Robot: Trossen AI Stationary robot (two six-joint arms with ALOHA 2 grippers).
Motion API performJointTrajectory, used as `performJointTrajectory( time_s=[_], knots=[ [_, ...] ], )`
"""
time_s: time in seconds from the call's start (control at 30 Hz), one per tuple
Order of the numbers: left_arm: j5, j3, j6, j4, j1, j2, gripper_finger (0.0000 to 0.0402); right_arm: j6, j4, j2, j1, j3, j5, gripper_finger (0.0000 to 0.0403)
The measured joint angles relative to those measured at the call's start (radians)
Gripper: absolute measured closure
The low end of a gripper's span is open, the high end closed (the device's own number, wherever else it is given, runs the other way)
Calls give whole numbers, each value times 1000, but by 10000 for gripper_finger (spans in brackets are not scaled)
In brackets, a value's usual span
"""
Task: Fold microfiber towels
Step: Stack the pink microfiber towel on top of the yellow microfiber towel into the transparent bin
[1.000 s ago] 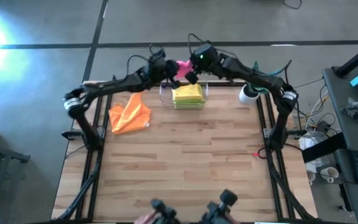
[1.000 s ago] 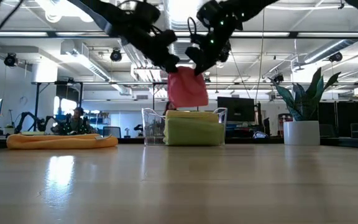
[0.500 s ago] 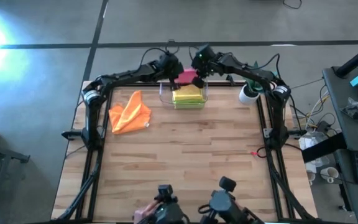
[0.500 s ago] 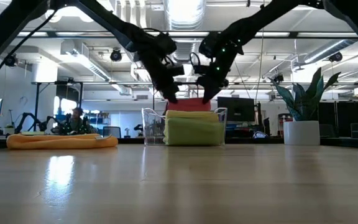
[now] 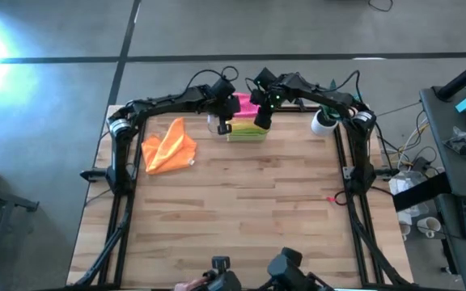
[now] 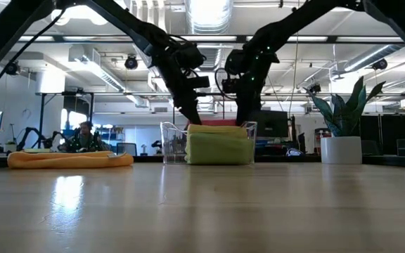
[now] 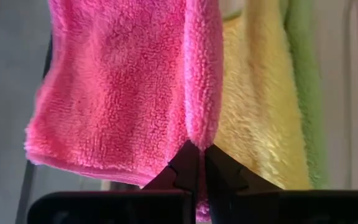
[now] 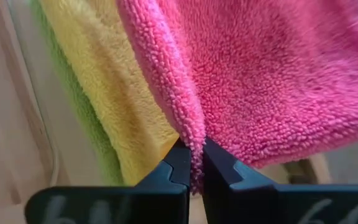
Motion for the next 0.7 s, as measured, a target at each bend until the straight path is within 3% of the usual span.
performJointTrajectory(
  time_s=[0.7],
  knots=[
    [66, -2, -52, -115, -21, -2, 401, 0, -114, 24, 53, 29, -1, 394]
  ],
)
